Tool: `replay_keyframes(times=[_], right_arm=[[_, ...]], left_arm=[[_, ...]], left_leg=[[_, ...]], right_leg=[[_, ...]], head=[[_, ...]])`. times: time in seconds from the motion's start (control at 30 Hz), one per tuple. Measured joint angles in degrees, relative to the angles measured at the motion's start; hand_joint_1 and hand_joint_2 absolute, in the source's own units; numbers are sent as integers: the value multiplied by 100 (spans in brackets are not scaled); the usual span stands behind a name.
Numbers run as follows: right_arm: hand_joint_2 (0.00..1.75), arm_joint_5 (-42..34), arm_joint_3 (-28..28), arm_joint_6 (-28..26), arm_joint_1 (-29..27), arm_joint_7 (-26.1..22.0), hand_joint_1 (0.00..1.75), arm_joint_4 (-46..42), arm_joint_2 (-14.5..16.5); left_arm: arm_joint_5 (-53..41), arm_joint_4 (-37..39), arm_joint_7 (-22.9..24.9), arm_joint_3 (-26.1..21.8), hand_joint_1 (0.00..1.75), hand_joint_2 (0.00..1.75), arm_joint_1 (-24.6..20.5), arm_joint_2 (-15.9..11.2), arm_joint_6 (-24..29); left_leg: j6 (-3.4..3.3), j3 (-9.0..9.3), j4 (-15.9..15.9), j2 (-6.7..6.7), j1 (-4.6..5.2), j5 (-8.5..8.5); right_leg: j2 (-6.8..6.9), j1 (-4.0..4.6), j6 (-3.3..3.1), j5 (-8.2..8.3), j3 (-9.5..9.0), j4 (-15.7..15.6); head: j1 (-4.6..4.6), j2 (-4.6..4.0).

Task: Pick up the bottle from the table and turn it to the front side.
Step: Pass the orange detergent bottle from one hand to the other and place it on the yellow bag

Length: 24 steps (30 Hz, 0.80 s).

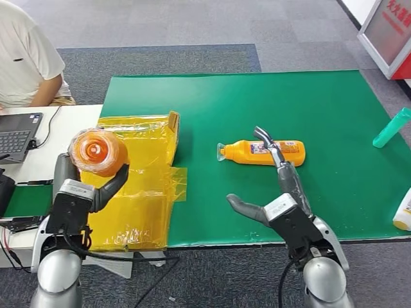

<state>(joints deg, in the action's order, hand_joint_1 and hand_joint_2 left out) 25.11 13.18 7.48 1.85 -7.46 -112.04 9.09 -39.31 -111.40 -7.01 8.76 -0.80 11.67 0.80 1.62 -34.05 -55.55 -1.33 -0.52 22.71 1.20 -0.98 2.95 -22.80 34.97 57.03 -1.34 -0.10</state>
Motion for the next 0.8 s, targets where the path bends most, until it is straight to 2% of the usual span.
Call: replay_keyframes(times=[0.1, 0.23, 0.33, 0.57, 0.8], right_arm=[[175, -95, -72, 64, -65, -55, 0, -251, 0], [175, -176, -138, 121, -112, -77, 0, -499, 0], [175, -250, -177, 188, -123, -134, 0, -655, 0], [175, -333, -233, 289, -123, -162, 0, -853, 0], [175, -672, -311, 499, -111, -203, 0, -805, 0]], left_arm=[[-749, 15, 127, -272, 175, 175, -35, 19, 45], [-1219, 54, 195, -510, 175, 175, -76, 25, 72], [-1715, 130, 356, -662, 175, 175, -130, 21, -91], [-2138, 447, 503, -932, 175, 175, -249, -1, -295], [-3796, 1350, 512, -1031, 175, 175, -539, -242, -312]], left_leg=[[0, 0, 0, 0, 0, 0], [0, 1, 0, 0, 0, 0], [0, 1, 0, 0, 0, 0], [1, 1, 0, 0, 0, -1], [5, 1, 0, 0, 0, -5]], right_leg=[[0, -1, 0, 0, 0, 0], [0, -1, 0, 1, 0, 0], [0, 0, 0, 1, 0, 0], [-1, 0, -1, 1, 1, 0], [-1, 0, -2, 2, 1, 0]], head=[[-1, 1], [0, 1], [0, 1], [0, 1], [-1, 1]])
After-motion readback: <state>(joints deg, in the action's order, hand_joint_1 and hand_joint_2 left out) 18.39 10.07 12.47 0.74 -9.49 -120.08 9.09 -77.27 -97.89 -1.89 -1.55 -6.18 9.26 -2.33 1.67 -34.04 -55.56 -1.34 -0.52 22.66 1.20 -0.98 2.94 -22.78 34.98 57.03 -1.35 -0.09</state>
